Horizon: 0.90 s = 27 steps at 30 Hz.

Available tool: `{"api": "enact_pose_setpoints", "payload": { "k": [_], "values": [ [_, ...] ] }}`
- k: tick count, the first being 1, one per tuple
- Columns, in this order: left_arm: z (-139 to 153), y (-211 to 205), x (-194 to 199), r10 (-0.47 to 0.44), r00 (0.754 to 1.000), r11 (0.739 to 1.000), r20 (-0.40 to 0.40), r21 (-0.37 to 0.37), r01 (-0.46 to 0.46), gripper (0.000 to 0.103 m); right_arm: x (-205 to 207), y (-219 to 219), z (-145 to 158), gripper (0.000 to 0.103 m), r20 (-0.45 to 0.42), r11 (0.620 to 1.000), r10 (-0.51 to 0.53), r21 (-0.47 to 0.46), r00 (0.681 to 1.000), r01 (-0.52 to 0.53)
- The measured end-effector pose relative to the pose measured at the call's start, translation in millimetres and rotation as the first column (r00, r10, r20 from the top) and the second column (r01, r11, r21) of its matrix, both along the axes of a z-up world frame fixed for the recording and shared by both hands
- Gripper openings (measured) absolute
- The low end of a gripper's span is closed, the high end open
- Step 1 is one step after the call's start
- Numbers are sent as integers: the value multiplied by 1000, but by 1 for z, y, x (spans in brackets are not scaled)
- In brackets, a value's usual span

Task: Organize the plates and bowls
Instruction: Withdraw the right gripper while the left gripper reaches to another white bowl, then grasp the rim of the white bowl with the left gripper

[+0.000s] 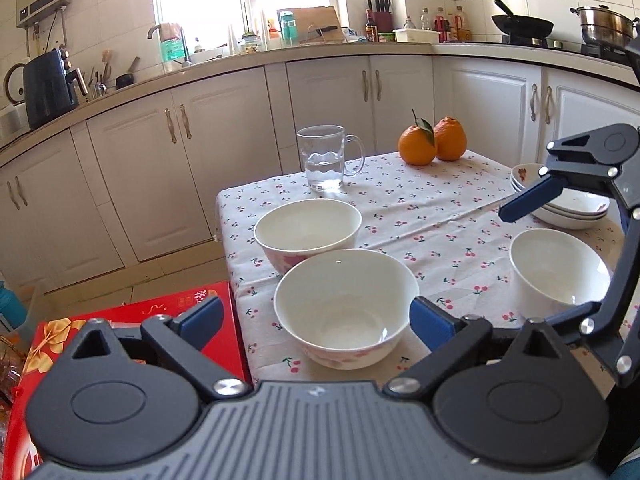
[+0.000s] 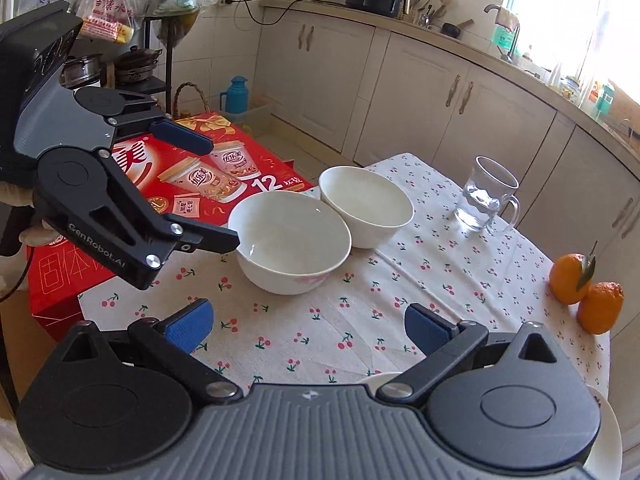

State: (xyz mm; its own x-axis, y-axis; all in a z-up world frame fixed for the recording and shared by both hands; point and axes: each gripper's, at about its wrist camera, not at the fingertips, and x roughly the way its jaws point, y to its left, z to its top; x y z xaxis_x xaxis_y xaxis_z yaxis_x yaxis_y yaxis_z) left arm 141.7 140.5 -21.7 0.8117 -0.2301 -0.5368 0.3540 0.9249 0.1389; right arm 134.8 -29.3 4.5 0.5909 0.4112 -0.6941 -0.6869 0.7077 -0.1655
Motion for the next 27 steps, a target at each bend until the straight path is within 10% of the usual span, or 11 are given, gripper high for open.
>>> {"api": "enact_pose_setpoints", "payload": {
  "k": [13, 27],
  "values": [
    [-14, 19, 56, -37, 988, 995, -150, -101, 22, 95, 39, 19, -22, 103, -112, 997, 3, 74, 994, 5],
    [-27, 15, 91, -103, 957, 990, -271, -126, 71, 67, 64, 36, -39, 84, -180, 996, 55, 75, 982, -42]
  ]
}}
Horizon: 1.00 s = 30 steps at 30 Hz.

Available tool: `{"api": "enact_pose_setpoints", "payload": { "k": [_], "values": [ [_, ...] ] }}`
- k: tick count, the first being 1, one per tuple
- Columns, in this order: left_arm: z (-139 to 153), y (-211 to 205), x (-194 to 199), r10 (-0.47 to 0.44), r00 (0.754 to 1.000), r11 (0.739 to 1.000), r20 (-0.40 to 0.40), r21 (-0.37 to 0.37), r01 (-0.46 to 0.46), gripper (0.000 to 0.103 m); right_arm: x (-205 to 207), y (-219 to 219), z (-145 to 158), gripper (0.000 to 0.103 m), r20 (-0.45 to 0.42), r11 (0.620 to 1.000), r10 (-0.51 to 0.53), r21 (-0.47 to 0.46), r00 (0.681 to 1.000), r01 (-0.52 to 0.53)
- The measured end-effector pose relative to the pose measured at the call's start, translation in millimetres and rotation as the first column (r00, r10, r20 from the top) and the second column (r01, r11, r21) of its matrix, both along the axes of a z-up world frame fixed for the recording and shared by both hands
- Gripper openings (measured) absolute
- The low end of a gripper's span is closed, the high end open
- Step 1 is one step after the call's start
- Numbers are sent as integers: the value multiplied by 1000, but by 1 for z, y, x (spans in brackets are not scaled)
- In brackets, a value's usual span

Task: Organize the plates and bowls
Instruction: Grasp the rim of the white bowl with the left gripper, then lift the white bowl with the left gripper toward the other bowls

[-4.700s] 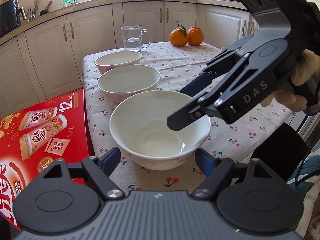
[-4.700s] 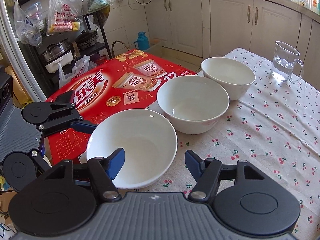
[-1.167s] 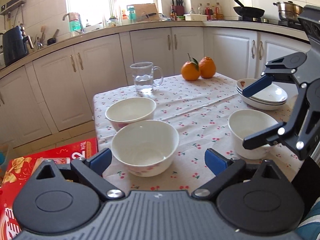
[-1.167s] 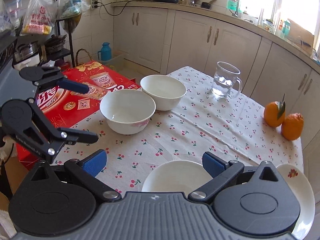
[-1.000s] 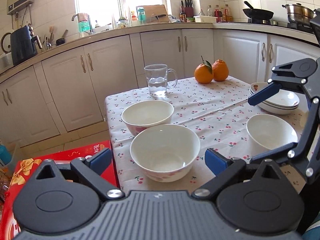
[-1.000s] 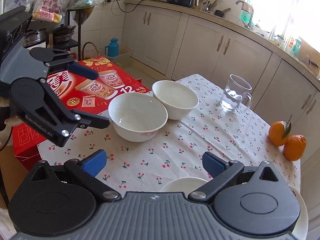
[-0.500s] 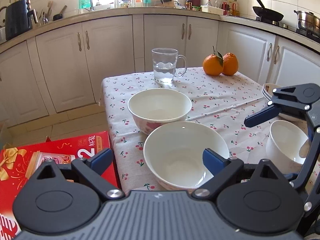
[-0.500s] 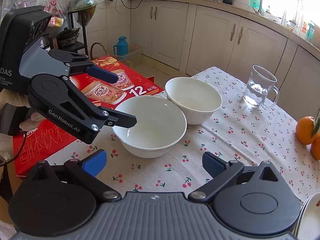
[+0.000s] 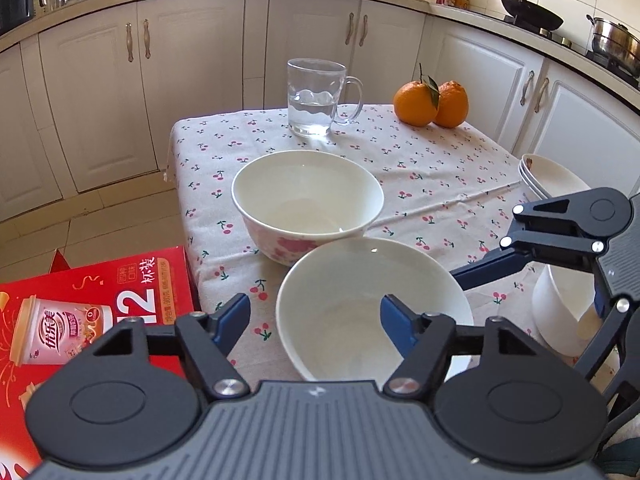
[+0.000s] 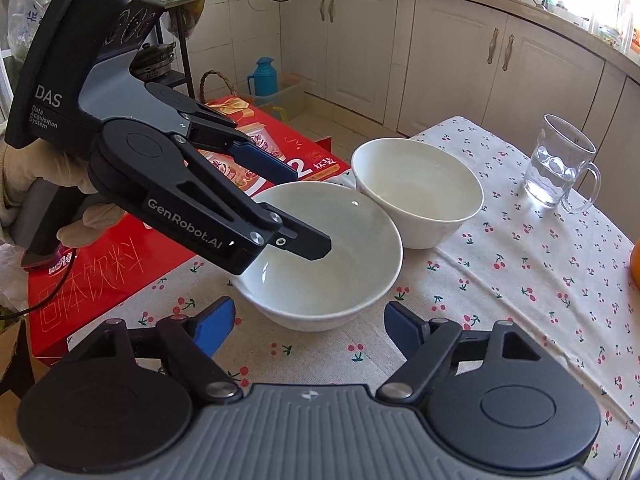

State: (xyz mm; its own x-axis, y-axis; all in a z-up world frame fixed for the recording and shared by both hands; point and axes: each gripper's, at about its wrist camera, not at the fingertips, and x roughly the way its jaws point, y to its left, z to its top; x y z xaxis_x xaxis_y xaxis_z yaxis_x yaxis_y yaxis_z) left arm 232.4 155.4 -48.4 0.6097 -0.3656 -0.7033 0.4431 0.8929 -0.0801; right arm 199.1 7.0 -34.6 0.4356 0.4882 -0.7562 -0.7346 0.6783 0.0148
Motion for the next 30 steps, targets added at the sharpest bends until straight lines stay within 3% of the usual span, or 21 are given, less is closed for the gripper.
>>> {"api": "enact_pose_setpoints", "payload": {
  "k": [18, 30],
  "values": [
    [-2, -8, 16, -62, 996, 998, -64, 30, 64, 48, 2, -2, -2, 76, 1, 999, 26, 21, 1000, -26],
    [0, -12, 13, -78, 995, 996, -68, 43, 81, 48, -1, -5, 0, 75, 7, 1000, 24, 20, 1000, -24]
  ]
}}
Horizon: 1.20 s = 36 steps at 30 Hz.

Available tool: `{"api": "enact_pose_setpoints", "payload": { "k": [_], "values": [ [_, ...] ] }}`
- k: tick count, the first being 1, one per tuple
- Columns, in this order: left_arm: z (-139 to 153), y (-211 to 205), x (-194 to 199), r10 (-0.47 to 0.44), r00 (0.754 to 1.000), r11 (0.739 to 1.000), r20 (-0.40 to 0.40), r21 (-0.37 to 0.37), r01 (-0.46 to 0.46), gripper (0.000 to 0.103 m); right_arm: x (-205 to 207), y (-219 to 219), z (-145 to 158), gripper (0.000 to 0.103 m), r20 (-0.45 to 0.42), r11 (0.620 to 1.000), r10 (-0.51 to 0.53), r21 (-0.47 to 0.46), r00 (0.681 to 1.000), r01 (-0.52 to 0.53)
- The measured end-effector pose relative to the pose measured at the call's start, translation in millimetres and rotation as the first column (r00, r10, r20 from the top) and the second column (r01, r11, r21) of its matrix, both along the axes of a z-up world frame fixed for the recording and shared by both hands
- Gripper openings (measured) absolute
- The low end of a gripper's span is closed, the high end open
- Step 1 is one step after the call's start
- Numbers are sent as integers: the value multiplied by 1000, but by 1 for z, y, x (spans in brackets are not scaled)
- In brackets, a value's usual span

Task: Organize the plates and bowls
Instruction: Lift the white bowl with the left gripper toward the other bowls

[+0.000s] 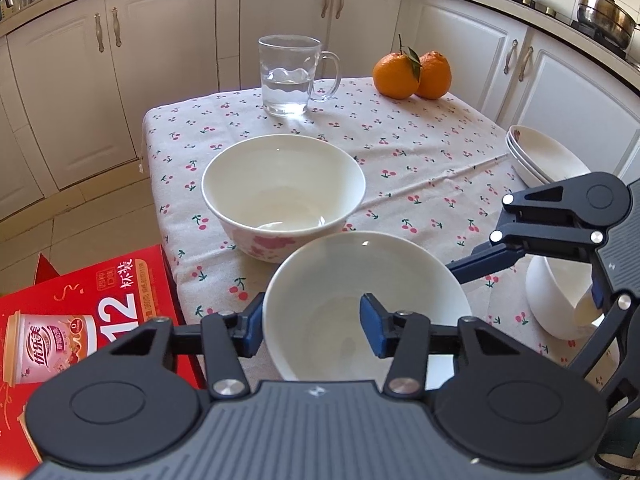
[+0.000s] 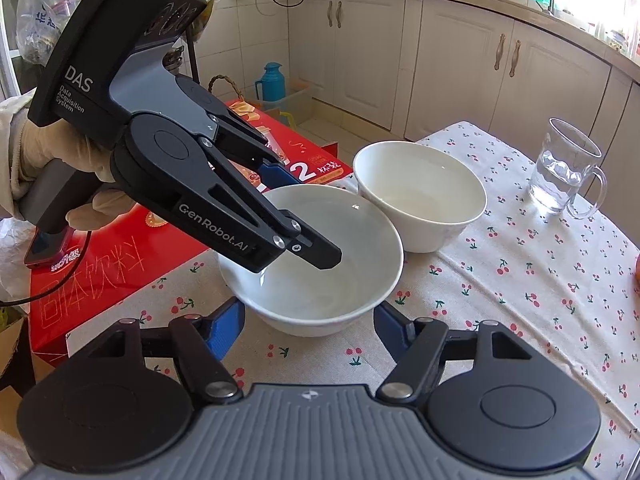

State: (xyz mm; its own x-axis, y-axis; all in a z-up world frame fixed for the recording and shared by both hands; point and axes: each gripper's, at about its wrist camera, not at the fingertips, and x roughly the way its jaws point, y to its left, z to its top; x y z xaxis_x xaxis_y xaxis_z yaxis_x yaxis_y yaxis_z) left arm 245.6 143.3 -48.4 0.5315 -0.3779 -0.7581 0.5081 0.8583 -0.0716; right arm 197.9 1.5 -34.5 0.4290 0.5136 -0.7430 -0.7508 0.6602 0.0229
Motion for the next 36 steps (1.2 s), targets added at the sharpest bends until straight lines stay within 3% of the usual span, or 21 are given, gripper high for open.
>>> {"api": "enact_pose_setpoints", "payload": {
  "k": [19, 36],
  "values": [
    [30, -29, -25, -55, 997, 998, 58, 12, 54, 48, -16, -24, 18, 76, 12, 999, -29, 28, 999, 29],
    [57, -97, -46, -165, 978, 986, 125, 29, 162, 48, -53, -83, 50, 76, 94, 990, -130, 57, 987, 125]
  ]
}}
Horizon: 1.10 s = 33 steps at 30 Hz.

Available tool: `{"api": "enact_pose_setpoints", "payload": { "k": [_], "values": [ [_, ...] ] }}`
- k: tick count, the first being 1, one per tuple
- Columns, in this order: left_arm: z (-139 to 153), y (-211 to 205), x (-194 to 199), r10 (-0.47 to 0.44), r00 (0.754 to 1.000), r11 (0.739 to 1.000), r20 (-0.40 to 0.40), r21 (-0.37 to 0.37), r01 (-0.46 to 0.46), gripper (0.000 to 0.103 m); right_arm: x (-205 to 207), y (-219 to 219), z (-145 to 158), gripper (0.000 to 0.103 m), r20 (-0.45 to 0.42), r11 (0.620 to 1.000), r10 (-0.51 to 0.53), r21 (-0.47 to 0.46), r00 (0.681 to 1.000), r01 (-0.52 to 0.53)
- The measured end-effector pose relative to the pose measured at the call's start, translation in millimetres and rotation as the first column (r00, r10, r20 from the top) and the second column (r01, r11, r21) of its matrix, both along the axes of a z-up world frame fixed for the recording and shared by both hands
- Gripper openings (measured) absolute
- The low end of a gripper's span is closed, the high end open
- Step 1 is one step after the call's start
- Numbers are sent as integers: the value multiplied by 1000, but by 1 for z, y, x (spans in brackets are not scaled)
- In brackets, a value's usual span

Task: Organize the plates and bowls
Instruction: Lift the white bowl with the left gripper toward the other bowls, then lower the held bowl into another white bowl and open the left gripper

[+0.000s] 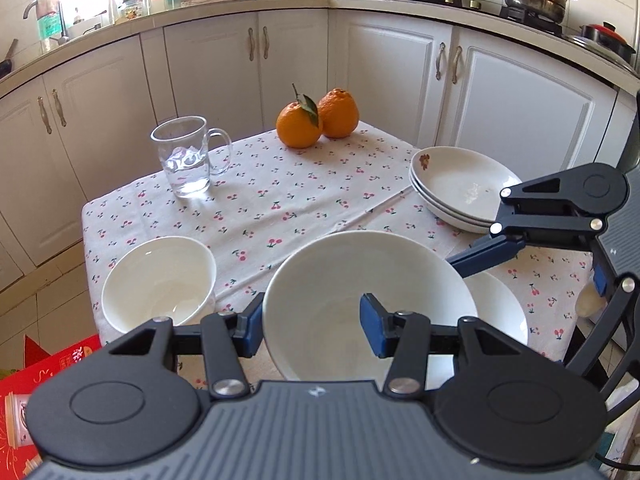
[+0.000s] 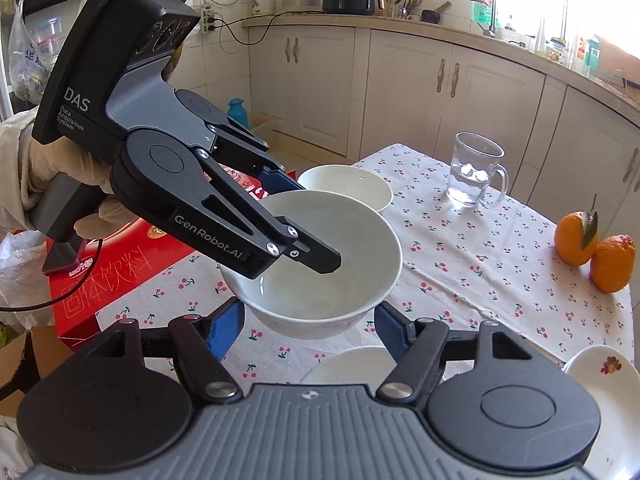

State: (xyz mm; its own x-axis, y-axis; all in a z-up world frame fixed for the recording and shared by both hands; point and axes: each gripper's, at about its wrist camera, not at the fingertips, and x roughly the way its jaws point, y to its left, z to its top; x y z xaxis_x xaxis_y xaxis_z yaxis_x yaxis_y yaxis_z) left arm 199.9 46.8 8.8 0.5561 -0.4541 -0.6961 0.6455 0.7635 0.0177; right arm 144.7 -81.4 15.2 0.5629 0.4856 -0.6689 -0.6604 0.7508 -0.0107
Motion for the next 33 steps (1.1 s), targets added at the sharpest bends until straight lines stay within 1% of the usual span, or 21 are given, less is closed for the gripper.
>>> {"api": "enact_pose_setpoints", "payload": {
  "k": [8, 16, 24, 33],
  "values": [
    [-1, -37, -8, -64, 998, 998, 3, -1, 64, 48, -24, -35, 8, 77, 32, 998, -64, -4, 997, 64],
    [-13, -63, -16, -110, 994, 994, -22, 4, 110, 48, -43, -61, 4, 78, 24, 993, -116, -1, 993, 116],
    [-27, -71, -18, -113, 992, 994, -56, 1, 113, 48, -48, -73, -6, 78, -7, 991, -136, 6, 991, 136],
    [-35, -74, -21, -117, 991, 993, -66, -2, 117, 48, -47, -76, -19, 78, -50, 989, -147, 7, 988, 147]
  ]
}}
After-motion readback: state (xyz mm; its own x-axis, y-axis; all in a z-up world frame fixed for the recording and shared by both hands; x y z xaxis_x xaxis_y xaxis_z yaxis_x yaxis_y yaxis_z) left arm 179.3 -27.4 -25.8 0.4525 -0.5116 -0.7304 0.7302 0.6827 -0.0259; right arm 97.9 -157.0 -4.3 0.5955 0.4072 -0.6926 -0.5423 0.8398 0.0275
